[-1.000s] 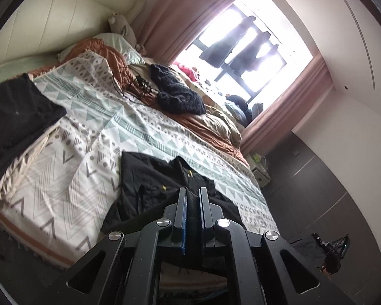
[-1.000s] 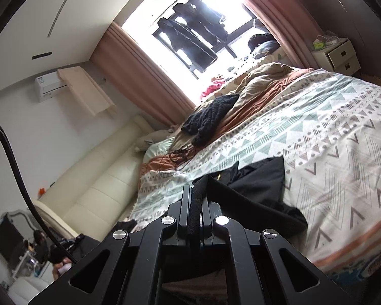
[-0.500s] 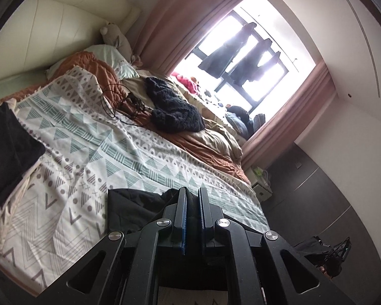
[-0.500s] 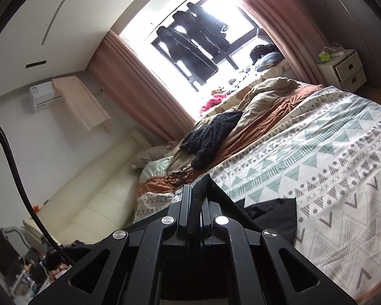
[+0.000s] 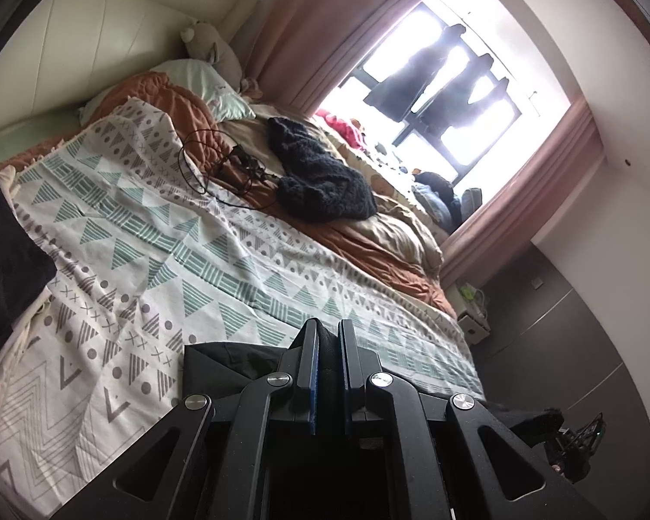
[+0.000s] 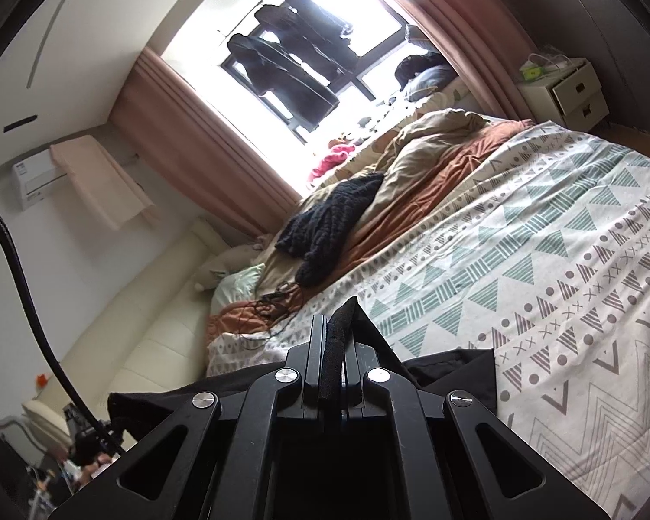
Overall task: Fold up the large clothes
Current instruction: 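Lift the hem with both tools and fold it over toward the collar, then open both tools to release the folded jacket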
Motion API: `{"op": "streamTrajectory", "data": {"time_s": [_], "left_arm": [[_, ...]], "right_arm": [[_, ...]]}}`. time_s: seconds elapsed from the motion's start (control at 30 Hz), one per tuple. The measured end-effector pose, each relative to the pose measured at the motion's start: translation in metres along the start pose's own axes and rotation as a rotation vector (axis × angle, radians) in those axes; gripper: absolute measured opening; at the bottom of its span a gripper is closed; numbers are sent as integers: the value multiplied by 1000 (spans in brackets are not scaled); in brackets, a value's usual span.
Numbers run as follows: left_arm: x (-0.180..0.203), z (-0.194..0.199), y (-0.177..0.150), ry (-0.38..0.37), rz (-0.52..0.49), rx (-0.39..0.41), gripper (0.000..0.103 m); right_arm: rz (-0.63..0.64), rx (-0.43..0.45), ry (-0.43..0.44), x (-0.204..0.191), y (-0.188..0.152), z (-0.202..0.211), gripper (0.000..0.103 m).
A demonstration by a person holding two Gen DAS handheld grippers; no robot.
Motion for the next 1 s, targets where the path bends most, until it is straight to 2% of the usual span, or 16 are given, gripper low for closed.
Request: {"op": "streamTrajectory", "data": {"time_s": [0.27,0.57,0.7,0.8,0.87,0.9,0.93,0.97,1.0], "left_arm": [[-32,-62,4,38,47,-56,8],[-97,-145,3,147,138,-138,8],[-118,-183,3,204,157,-163,8],[-125,-205,3,174,179,-168,10],[-127,-216,2,178,187,-193,21],[-127,-219,1,176,186,-201,37],[-126,-221,0,175,181,-202,53],[-125,-219,0,172,176,-183,58],[-124,-215,1,170,169,-159,61]], "right_arm": [[-25,-64,-55,32,7,-54,5],[-83,-147,-106,81,6,-132,5],[-95,-195,-155,103,1,-171,5],[-124,-236,-221,123,-4,-195,5],[-159,-248,-251,136,-9,-204,12],[-177,-248,-269,143,-11,-205,32],[-184,-240,-288,147,-12,-203,60],[-186,-219,-310,151,-13,-199,68],[-180,-196,-324,152,-14,-193,72]]}}
Point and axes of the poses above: each gripper's, at about its wrist camera, not at the fingertips, and z roughly against the way its jaws point, x to its right, y to its top, the point moved 6 cm from there along -z, roughly the way its jaws point, and after that the axes turned 8 degrees about -x, right-handed, at the moved point
